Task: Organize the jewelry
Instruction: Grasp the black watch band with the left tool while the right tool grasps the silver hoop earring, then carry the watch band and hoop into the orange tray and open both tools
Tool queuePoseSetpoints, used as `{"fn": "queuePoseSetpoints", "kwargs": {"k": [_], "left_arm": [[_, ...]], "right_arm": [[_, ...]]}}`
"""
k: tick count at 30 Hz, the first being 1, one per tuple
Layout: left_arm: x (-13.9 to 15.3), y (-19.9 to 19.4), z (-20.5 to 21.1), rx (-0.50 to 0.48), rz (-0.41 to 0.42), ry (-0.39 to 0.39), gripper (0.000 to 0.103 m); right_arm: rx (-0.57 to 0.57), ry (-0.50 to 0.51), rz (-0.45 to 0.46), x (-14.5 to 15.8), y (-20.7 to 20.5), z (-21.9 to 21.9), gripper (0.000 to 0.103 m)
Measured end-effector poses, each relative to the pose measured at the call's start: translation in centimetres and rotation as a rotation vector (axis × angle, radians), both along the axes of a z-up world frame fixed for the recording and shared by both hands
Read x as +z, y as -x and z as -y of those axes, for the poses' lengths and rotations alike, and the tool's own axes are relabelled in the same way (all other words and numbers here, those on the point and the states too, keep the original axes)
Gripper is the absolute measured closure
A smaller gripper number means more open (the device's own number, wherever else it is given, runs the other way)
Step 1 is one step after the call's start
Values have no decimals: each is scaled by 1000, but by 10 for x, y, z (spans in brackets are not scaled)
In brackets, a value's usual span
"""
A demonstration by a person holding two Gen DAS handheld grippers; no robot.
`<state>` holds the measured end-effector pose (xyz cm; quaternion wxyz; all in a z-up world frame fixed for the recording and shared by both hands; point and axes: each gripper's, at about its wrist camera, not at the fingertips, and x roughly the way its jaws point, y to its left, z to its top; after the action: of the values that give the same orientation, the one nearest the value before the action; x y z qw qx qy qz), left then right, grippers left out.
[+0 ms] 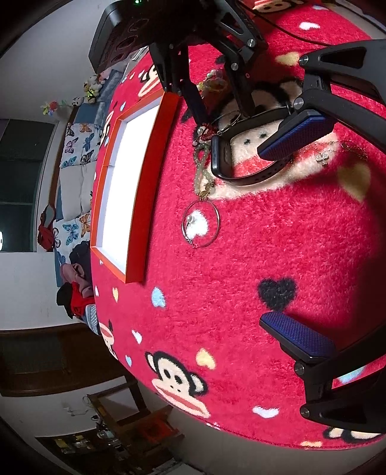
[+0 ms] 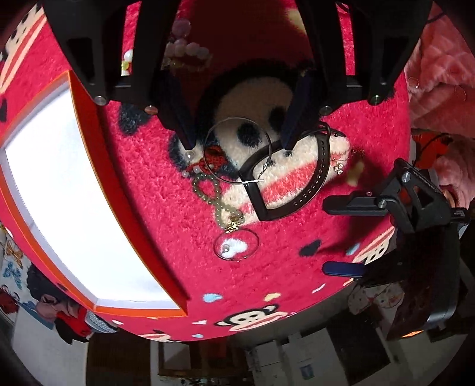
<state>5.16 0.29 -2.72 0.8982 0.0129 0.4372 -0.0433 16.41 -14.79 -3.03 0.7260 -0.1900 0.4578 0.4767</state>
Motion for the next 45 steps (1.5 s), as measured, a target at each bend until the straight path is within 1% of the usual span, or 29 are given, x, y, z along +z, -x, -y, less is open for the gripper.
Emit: {"fn": "queuePoseSetpoints", "kwargs": {"k": [4,7,9,12,21,25,28,31,33,34,35,36,37,39,41,45], "left_arm": [[0,-2,-2,1,-5,11,0],[0,-3,0,-8,-8,22,0],[1,-4,3,-19,-11,28,0],[3,-7,11,-44,-14,36,0],[3,-24,45,-112,-31,69,0],[-5,-38,61,-106,-82,81,0],[-13,-47,70,-81,-113,62,0],[-20,-52,75,-65,-132,62,0],[-24,-55,75,-61,-137,59,3],[-25,-56,77,-56,-130,44,6],[-26,-56,77,-59,-121,37,12],[-26,-56,78,-62,-114,28,15],[-26,-57,78,-62,-108,20,20],[-25,-56,74,-74,-96,33,28],[-22,-54,72,-90,-90,50,39],[-16,-47,67,-113,-69,65,42]], "right_arm": [[36,-8,-30,-1,-5,-1,44],[45,-32,-57,-3,-8,1,48],[47,-48,-67,-4,-6,2,54],[36,-56,-59,-2,-2,4,54],[-73,-95,-25,18,9,27,54],[-128,-108,-11,28,12,41,54],[-159,-107,2,31,13,49,54],[-188,-109,10,30,14,53,54],[-209,-107,8,28,14,56,54],[-220,-107,5,26,14,56,54],[-231,-108,4,25,13,57,54],[-239,-111,3,25,13,61,54],[-252,-112,3,24,14,61,54],[-274,-117,1,24,14,63,54],[-298,-125,-3,24,16,65,54],[-337,-141,-1,25,19,65,54]]}}
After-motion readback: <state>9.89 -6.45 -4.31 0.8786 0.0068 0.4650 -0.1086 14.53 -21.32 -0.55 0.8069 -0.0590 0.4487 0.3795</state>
